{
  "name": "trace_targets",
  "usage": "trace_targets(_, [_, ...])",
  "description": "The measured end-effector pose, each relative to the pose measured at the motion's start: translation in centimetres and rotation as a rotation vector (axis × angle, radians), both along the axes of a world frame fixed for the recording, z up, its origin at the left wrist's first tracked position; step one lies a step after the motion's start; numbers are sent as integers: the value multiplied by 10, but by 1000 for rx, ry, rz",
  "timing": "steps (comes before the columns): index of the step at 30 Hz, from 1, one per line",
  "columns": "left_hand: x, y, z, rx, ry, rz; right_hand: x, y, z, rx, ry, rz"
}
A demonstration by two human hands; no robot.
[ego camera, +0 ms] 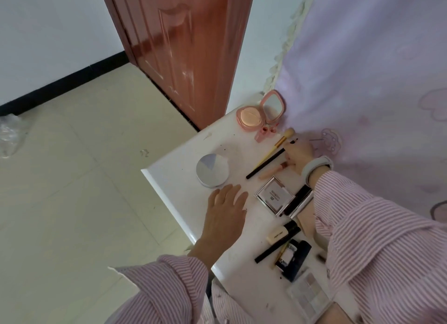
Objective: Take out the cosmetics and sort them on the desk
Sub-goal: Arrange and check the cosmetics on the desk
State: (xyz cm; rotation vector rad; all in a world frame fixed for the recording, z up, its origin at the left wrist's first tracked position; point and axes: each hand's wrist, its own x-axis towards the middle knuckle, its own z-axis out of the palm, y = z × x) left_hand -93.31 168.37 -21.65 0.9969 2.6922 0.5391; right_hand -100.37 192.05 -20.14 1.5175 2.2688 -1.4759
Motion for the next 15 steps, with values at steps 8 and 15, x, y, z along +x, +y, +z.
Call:
trace_targets(8, [3, -10, -23, 30, 192, -43, 29, -12, 8, 158, 11, 77])
trace_targets(15, [4, -10, -24, -6, 203, -53, 39, -28, 15, 544, -76, 909])
